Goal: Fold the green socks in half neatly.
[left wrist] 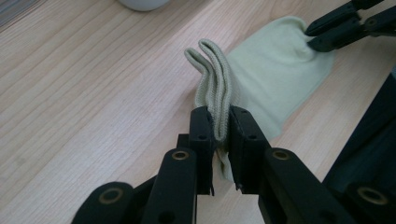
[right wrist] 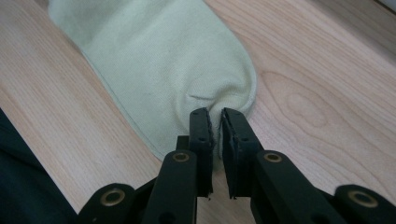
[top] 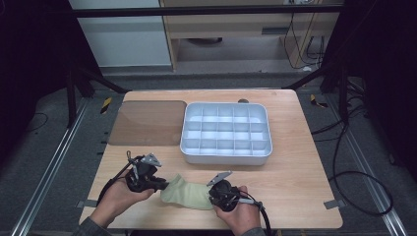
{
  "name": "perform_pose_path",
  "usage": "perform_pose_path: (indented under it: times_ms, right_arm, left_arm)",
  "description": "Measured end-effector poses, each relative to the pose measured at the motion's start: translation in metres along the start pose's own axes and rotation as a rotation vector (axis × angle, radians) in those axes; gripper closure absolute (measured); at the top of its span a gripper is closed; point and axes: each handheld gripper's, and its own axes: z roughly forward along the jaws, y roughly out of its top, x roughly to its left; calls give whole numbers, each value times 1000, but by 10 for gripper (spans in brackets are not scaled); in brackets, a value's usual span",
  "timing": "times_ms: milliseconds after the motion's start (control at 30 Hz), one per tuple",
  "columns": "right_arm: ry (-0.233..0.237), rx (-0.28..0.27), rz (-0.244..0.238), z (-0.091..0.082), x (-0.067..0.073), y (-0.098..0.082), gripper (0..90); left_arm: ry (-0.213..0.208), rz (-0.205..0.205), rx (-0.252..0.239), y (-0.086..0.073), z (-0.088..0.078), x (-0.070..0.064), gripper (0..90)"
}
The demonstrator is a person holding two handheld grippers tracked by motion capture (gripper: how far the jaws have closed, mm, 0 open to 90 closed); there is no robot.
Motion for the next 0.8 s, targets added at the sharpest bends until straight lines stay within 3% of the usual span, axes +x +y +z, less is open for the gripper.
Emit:
perform_pose_path:
  times_ms: [800]
  right_arm:
    - [22,-40,37,3,2,0,829]
  left_arm:
    - [-94,53,10,27,25,-45,797]
